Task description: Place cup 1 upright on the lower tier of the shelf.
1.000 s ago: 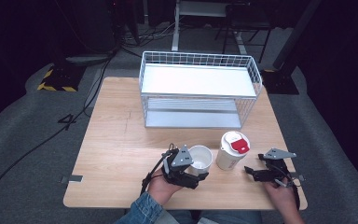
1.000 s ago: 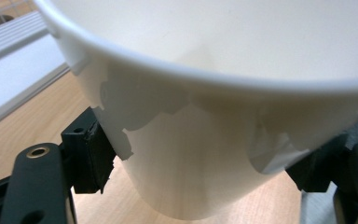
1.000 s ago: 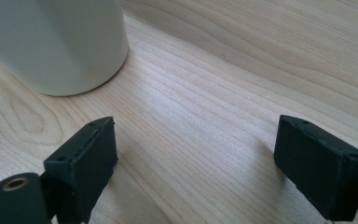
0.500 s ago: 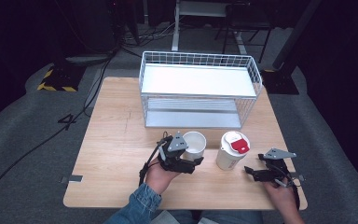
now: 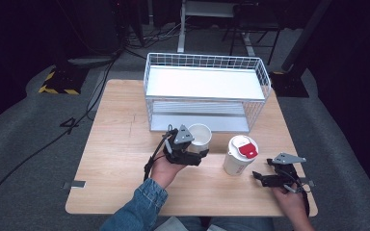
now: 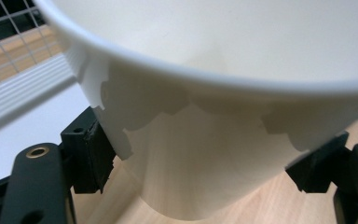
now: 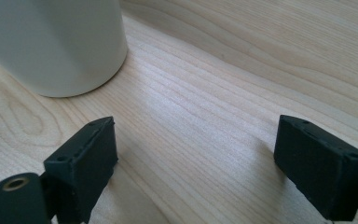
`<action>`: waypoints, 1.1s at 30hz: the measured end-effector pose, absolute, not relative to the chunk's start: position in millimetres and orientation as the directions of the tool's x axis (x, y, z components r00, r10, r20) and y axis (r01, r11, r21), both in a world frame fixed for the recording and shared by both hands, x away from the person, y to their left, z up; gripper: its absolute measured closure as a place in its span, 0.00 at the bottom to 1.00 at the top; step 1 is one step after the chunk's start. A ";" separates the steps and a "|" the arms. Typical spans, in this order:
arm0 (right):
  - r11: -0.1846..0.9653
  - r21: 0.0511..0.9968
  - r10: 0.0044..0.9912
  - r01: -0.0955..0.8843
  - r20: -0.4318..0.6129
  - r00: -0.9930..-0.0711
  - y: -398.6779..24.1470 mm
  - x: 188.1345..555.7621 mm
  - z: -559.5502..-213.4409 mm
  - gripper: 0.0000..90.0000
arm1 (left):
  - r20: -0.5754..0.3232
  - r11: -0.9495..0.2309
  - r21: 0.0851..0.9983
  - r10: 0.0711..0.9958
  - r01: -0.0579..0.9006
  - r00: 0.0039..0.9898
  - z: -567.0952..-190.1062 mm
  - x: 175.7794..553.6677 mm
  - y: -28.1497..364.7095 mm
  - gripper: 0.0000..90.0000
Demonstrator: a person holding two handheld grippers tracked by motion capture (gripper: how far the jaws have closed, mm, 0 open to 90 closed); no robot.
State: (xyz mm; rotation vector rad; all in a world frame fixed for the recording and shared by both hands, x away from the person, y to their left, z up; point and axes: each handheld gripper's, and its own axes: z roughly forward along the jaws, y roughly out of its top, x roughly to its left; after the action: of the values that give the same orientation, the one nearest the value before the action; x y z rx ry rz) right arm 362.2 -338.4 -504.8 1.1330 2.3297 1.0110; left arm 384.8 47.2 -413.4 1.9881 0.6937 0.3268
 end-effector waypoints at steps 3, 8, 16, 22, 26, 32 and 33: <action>0.423 0.733 0.789 0.532 -0.009 -0.614 -338.4 362.3 -504.8 0.15 | -0.059 -0.348 0.875 0.612 0.336 0.789 -414.2 390.0 46.5 0.25; 0.423 0.733 0.789 0.532 -0.009 -0.614 -338.4 362.2 -504.8 0.15 | -0.063 -0.345 0.867 0.640 0.360 0.766 -417.0 399.9 45.5 0.25; 0.417 0.735 0.794 0.535 -0.008 -0.608 -337.7 362.1 -504.9 0.15 | -0.063 -0.321 0.872 0.676 0.370 0.734 -417.5 416.0 38.5 0.25; 0.418 0.734 0.793 0.535 -0.008 -0.609 -337.8 362.1 -504.9 0.15 | -0.079 -0.310 0.863 0.698 0.400 0.712 -423.1 428.6 32.5 0.25; 0.418 0.734 0.793 0.535 -0.008 -0.609 -337.8 362.1 -504.9 0.15 | -0.070 -0.318 0.857 0.709 0.406 0.702 -427.4 437.7 27.8 0.25; 0.418 0.734 0.793 0.535 -0.008 -0.609 -337.8 362.1 -504.9 0.15 | -0.089 -0.291 0.858 0.729 0.424 0.679 -432.5 450.2 25.0 0.25; 0.418 0.735 0.793 0.535 -0.008 -0.609 -337.8 362.1 -504.9 0.15 | -0.089 -0.289 0.857 0.733 0.427 0.675 -433.6 452.2 25.1 0.25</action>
State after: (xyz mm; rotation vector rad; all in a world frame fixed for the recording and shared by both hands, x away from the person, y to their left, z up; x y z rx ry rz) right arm 362.1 -337.8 -504.9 1.1404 2.3230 1.0113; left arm 452.2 25.1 -433.6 1.9273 0.9045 0.3999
